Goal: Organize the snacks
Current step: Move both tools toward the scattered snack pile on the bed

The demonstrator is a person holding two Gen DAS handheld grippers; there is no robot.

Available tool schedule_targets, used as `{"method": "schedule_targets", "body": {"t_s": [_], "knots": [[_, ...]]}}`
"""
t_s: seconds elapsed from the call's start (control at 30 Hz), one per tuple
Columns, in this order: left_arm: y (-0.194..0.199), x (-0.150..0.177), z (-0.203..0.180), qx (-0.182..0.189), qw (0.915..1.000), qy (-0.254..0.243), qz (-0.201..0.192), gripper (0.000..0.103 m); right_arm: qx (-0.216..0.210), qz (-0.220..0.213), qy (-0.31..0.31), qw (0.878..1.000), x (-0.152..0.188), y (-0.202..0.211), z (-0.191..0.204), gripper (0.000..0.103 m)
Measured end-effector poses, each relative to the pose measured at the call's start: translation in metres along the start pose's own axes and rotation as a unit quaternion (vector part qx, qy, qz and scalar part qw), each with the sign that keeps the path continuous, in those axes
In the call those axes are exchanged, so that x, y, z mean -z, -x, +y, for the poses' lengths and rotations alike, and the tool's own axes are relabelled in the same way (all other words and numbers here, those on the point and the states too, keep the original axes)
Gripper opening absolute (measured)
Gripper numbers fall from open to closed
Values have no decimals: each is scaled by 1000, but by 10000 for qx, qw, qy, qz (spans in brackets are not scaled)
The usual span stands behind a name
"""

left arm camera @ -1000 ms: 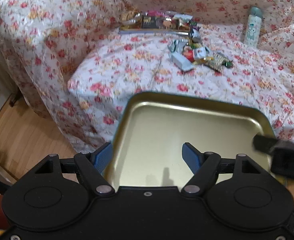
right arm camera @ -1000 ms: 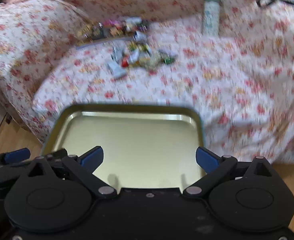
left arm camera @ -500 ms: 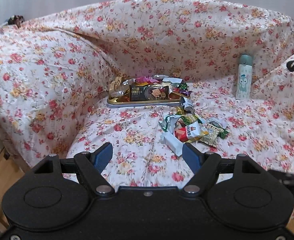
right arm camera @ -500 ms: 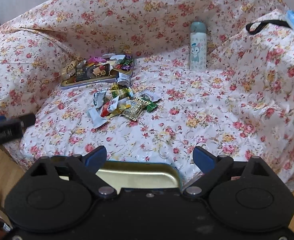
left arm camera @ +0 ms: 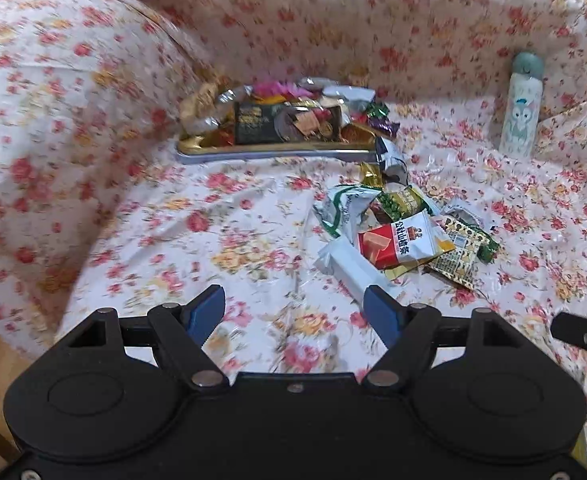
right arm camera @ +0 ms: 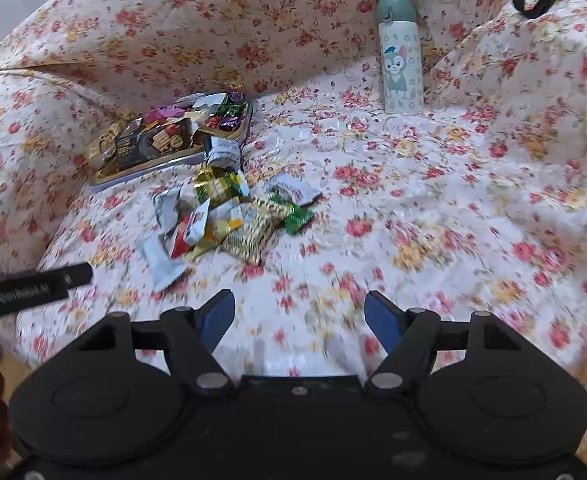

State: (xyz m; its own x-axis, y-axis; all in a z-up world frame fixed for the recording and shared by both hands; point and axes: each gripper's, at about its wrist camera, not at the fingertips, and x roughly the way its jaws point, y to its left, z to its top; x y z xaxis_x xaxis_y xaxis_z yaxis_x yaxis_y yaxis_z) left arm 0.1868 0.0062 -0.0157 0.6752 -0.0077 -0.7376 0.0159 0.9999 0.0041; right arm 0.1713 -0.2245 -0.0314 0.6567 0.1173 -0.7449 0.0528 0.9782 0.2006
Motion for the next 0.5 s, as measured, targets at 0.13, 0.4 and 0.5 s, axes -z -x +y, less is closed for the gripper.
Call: {"method": "schedule_targets", "body": {"t_s": [0.13, 0.4, 0.5], "knots": [[-28, -16, -6, 100, 9998, -126, 140, 77, -46, 28, -11, 10000, -25, -30, 7, 72], [-76, -55, -11, 302, 9986, -311, 291, 77, -33, 161, 17, 9999, -70, -97, 26, 72], [-93, -62, -14, 362, 9980, -330, 402, 77, 13, 264, -21, 9996, -79, -120, 30, 72]]}}
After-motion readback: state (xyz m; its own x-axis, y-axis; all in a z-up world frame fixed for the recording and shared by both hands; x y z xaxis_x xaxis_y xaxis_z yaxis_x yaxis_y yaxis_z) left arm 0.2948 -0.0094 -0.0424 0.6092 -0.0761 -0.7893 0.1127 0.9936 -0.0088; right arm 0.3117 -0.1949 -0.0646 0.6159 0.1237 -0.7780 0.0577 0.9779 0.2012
